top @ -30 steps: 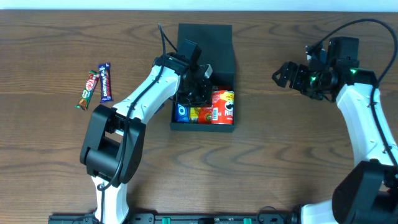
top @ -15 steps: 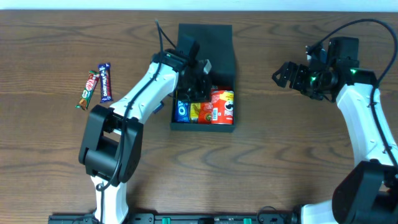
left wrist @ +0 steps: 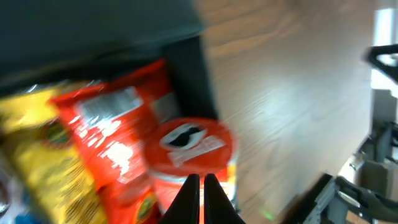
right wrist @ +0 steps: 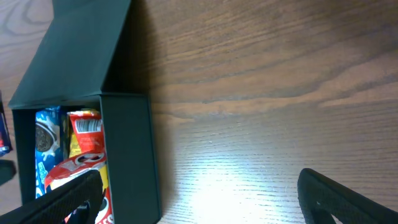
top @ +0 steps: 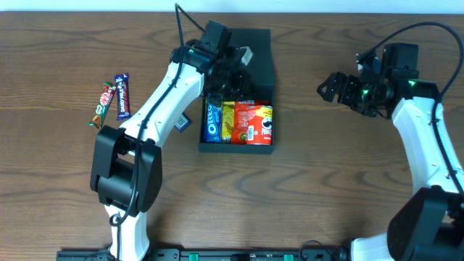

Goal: Pack container

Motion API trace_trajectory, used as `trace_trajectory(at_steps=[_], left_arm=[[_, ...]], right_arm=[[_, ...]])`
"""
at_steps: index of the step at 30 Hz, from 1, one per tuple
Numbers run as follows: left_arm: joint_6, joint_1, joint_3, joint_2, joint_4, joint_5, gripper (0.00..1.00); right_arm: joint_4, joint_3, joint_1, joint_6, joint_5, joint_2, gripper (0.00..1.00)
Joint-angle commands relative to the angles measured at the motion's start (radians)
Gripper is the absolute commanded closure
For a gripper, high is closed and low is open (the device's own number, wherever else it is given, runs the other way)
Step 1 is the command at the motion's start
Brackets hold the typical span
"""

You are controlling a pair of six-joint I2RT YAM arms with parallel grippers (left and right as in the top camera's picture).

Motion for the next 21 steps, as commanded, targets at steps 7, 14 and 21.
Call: trace_trajectory(at_steps=[7,14,21], left_arm=[[0.103,-0.006,-0.002,0.027,0.026,0.204,0.94],[0.118,-0.010,-0.002,0.128,0.029,0.314,0.94],[0.118,-0.012,-0.002,0.143,0.036,0.266,0.94]], right_arm=[[0.000,0.016,-0.003,-0.010,-0.008,-0.014,0.01],[-0.006,0.016,-0.003,-0.010,-0.008,-0.014,0.01],[-0.013,0.016,-0.003,-0.010,-0.008,-0.014,0.01]])
